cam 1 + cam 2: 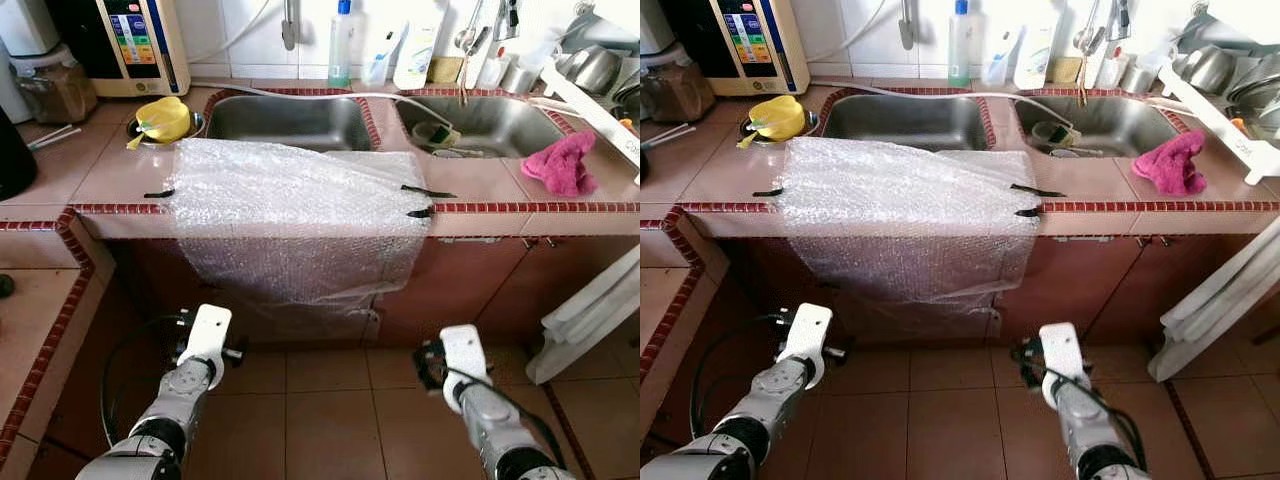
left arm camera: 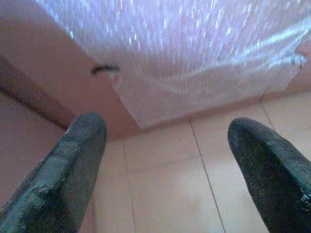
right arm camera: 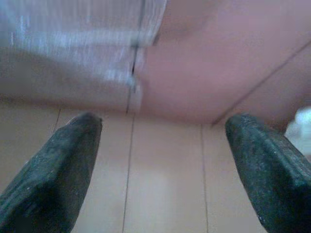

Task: Kitchen organization

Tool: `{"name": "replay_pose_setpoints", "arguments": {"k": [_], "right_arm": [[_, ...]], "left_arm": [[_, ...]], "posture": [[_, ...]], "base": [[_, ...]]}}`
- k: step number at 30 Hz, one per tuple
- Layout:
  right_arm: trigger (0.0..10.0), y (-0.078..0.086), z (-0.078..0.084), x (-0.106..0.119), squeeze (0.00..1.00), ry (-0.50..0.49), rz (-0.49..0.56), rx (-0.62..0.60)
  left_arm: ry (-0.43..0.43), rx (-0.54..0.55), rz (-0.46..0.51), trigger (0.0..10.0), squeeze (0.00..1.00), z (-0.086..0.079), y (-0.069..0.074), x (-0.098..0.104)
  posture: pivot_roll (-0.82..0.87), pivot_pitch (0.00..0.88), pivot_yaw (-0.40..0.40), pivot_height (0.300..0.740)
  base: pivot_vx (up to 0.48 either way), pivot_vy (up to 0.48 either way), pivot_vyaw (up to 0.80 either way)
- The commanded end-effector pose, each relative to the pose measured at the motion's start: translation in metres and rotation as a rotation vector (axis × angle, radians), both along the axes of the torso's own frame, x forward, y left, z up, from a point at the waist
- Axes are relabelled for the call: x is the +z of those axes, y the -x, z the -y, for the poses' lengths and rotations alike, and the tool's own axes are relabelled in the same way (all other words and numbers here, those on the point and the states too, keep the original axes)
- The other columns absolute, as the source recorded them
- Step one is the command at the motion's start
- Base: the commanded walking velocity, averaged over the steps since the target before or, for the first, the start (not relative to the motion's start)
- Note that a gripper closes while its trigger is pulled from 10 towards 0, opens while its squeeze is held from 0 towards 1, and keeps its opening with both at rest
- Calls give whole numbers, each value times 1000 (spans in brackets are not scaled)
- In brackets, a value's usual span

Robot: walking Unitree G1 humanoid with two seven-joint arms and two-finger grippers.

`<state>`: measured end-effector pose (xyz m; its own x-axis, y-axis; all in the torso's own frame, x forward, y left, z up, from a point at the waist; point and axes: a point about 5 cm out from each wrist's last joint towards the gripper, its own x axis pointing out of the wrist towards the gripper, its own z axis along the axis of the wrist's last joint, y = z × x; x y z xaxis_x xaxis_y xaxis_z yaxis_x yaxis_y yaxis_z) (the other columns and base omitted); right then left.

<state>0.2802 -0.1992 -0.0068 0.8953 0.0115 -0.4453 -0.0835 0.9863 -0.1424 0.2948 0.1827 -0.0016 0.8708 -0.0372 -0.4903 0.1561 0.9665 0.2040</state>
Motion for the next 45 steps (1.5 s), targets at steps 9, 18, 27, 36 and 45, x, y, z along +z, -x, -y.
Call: {"name": "replay_pose_setpoints", "arguments": {"k": [9, 18, 27, 36, 45], "right_arm": [[10000, -5, 16, 50, 0, -3, 317, 0], [10000, 11, 18, 77, 0, 11, 411, -5], [10000, 16, 4, 120, 0, 2, 505, 59], [10000, 17, 13, 136, 0, 38, 489, 119], [10000, 7, 7, 142, 0, 9, 502, 25]], "left_arm": [[15, -104, 257, 10000, 0, -2, 2, 28], [27, -31, 494, 10000, 0, -14, 25, 63], [-18, 44, 630, 10000, 0, -23, 39, 104], [-49, -35, 525, 10000, 0, -16, 50, 97], [-22, -3, 516, 10000, 0, -1, 44, 99]], "posture": [[29, 0, -14, 740], [42, 0, -24, 740], [51, 0, -12, 740], [36, 0, 19, 740], [44, 0, -1, 740]], "base": [[0, 0, 0], [0, 0, 0], [0, 0, 0], [0, 0, 0], [0, 0, 711]]}}
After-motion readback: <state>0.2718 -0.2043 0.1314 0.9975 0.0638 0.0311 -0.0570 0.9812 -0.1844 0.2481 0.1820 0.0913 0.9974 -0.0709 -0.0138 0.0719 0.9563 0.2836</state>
